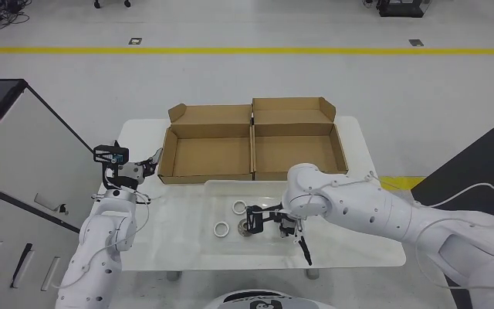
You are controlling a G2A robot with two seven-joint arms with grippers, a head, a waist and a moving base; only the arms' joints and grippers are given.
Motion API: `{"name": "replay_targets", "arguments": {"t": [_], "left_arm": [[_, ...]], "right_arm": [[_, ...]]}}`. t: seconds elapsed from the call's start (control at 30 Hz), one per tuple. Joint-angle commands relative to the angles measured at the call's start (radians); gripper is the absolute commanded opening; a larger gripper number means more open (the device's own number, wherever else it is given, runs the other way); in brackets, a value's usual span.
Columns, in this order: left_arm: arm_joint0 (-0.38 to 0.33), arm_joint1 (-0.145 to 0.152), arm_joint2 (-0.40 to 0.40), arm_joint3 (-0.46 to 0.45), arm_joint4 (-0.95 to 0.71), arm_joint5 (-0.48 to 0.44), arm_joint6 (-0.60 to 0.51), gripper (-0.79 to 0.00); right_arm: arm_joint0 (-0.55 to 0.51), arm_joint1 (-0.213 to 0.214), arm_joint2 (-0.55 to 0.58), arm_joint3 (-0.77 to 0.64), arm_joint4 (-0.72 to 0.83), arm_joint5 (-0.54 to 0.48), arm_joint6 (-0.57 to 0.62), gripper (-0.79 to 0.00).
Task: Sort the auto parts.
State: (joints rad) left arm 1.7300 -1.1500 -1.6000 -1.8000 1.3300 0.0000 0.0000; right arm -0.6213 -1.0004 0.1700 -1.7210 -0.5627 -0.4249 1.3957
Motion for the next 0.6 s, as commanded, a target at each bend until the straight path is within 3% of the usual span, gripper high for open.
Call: {"name": "replay_targets", "arguments": {"t": [0.0,0.4,0.47,0.5,0.57], "left_arm": [[0.0,0.0,0.0,0.0,0.0,0.0,0.0,0.0],[0.0,0.0,0.0,0.0,0.0,0.0,0.0,0.0],[0.0,0.0,0.0,0.0,0.0,0.0,0.0,0.0],[0.0,0.0,0.0,0.0,0.0,0.0,0.0,0.0],[0.0,0.0,0.0,0.0,0.0,0.0,0.0,0.0]], "right_arm": [[-0.003,-0.002,0.0,0.004,-0.001,0.0,0.0,-0.483],[-0.01,-0.015,0.0,0.027,-0.011,0.006,0.006,-0.613],[-0.012,-0.017,0.0,0.034,-0.008,0.006,0.006,-0.69],[-0.012,-0.018,0.0,0.036,-0.008,0.006,0.006,-0.779],[-0.012,-0.02,0.0,0.039,-0.006,0.008,0.008,-0.785]]}}
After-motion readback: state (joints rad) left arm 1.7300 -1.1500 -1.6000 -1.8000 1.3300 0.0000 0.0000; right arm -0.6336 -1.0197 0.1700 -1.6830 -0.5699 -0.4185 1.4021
